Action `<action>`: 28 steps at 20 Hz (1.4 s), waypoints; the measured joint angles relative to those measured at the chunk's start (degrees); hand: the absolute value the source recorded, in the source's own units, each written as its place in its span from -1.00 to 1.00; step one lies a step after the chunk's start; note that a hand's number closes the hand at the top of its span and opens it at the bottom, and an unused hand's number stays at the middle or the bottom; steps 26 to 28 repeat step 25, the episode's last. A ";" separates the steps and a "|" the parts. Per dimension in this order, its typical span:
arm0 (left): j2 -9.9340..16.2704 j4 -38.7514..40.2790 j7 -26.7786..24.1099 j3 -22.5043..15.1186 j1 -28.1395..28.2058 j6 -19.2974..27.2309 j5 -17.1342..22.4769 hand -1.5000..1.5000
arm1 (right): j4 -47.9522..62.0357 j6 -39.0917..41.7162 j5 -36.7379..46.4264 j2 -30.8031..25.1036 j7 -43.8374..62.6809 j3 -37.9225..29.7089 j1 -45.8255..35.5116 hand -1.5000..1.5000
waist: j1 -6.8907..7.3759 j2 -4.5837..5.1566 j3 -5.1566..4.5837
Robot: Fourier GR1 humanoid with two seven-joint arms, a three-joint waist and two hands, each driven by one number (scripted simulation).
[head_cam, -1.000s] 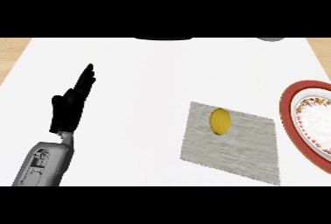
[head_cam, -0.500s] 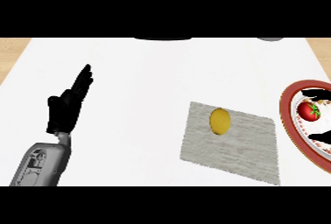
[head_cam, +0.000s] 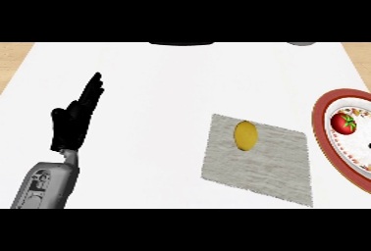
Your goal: Pick the tomato from the placemat and place it in the plate
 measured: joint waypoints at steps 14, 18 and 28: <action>-0.23 0.73 -1.33 0.43 -0.31 -0.73 0.04 0.00 | 8.34 8.85 -9.79 -15.57 5.83 -9.99 3.69 -1.00 | 0.53 0.74 0.43; -0.64 0.32 -1.24 0.40 -0.23 -0.45 0.05 0.00 | 7.76 9.37 -10.18 -16.92 5.72 -10.12 5.79 -1.00 | 0.45 0.75 0.58; -0.79 0.56 -1.37 0.58 -0.46 -0.37 0.06 0.00 | 6.86 9.87 -11.32 -17.67 6.26 -10.57 7.50 -1.00 | 0.52 0.89 0.78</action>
